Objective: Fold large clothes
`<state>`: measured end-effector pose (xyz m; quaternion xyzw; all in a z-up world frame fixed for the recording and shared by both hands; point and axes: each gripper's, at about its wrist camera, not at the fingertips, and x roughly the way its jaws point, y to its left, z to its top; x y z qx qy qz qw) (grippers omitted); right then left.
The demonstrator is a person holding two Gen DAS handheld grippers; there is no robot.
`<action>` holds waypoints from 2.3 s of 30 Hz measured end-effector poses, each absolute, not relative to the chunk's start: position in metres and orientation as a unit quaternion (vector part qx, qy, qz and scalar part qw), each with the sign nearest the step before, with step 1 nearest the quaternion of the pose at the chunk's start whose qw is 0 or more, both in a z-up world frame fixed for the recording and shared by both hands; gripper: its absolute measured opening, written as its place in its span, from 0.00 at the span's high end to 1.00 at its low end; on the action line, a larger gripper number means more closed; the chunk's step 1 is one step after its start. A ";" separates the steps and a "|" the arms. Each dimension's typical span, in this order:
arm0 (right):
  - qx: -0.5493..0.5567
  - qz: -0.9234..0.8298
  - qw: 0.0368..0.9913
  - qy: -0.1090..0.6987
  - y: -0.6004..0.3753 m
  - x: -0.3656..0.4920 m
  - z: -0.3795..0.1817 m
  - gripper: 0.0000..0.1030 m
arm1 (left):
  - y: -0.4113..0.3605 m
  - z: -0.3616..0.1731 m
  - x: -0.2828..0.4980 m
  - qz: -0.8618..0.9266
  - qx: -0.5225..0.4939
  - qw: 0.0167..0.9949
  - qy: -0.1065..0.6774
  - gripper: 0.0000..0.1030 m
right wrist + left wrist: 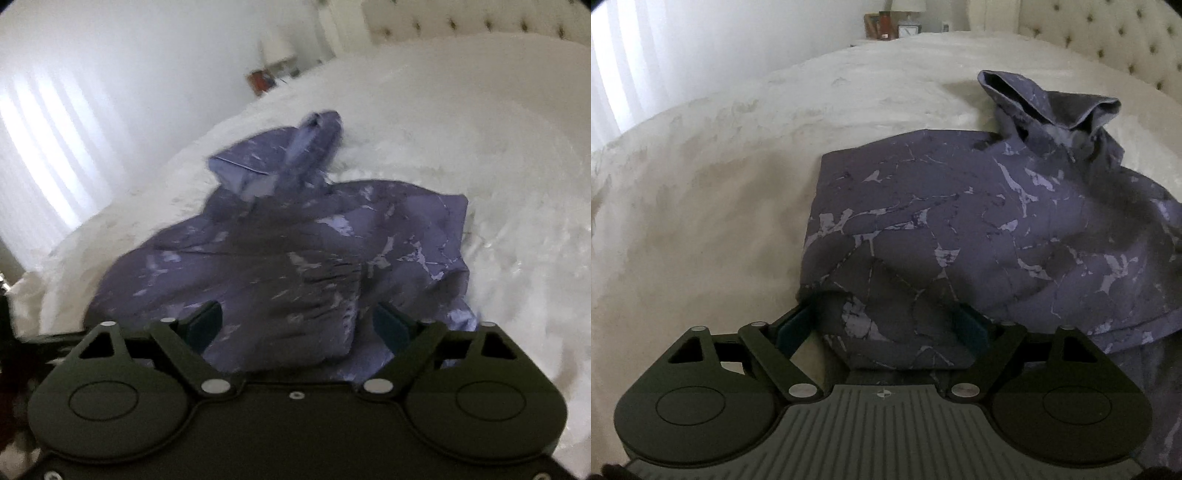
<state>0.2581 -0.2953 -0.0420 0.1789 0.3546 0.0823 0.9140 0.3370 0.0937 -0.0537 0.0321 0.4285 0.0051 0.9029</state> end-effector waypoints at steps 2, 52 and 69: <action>0.176 0.065 0.909 0.373 -0.297 0.272 -0.055 0.23 | 0.094 -0.053 0.337 0.002 0.033 0.903 0.427 0.18; 0.025 0.042 0.925 0.377 -0.275 0.277 -0.083 0.08 | 0.096 -0.077 0.376 -0.003 0.011 0.916 0.402 0.00; 0.093 0.066 0.923 0.369 -0.306 0.334 -0.004 0.06 | 0.090 -0.019 0.389 -0.048 -0.011 0.918 0.395 0.10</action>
